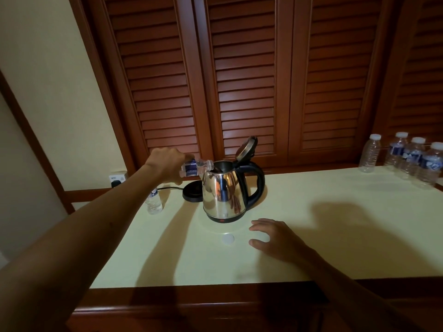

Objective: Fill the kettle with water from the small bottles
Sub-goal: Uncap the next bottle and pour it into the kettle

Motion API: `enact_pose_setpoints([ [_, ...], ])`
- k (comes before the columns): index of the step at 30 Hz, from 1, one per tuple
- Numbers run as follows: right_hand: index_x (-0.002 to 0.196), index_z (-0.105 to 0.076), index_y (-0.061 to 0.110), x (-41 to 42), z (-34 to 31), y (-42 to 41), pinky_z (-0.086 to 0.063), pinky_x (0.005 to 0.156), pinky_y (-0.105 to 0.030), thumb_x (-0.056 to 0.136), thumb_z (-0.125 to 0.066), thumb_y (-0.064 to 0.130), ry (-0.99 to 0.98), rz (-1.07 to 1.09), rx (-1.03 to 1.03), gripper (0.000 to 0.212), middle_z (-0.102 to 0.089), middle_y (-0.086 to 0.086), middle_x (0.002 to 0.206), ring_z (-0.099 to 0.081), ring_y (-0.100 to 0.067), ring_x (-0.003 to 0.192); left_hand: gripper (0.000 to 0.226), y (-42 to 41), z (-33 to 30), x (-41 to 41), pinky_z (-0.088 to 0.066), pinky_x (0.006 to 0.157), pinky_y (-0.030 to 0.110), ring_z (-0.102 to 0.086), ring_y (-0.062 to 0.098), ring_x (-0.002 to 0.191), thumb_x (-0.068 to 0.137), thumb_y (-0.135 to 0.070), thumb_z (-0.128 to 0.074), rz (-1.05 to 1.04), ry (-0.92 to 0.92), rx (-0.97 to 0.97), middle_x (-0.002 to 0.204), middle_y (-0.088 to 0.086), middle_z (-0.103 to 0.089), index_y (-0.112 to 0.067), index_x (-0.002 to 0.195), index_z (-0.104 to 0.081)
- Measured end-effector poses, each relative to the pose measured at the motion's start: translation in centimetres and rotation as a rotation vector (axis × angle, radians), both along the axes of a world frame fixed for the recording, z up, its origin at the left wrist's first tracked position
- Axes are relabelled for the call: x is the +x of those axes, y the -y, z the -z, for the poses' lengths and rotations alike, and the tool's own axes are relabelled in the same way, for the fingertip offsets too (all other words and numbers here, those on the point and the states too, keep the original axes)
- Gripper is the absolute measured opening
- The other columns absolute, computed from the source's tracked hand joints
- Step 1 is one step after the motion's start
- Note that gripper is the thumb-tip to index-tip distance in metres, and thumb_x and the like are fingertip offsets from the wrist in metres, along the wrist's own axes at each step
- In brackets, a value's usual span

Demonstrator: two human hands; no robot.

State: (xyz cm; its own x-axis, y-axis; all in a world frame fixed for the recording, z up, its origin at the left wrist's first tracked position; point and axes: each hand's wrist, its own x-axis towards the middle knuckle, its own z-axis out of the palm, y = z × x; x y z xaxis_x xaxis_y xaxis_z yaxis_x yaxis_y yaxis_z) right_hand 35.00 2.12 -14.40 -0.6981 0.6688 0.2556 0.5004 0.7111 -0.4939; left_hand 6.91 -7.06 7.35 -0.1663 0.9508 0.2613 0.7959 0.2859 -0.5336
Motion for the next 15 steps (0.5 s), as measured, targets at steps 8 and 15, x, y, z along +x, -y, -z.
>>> enact_pose_setpoints([
  [8,0.126,-0.061,0.031,0.05,-0.04,0.09,-0.035,0.109,-0.027,0.080,-0.056,0.059,-0.005,0.010,-0.016,0.053,-0.051,0.017,0.140,-0.043,-0.002,0.130,0.069,-0.12,-0.77,0.71,-0.046,0.067,0.028,-0.052,0.017,0.078,0.082,-0.045,-0.073,-0.021,-0.059,-0.052,0.087,-0.001,-0.050,-0.028,0.143,-0.044],
  [15,0.124,-0.062,0.031,0.04,0.25,-0.12,-0.036,0.109,-0.026,0.078,-0.055,0.062,-0.024,0.011,-0.026,0.056,-0.052,0.017,0.139,-0.044,-0.001,0.129,0.069,-0.19,-1.02,0.57,-0.051,0.070,0.029,-0.054,0.018,0.078,0.083,-0.045,-0.071,-0.008,-0.072,-0.054,0.088,-0.002,-0.054,-0.031,0.144,-0.042],
])
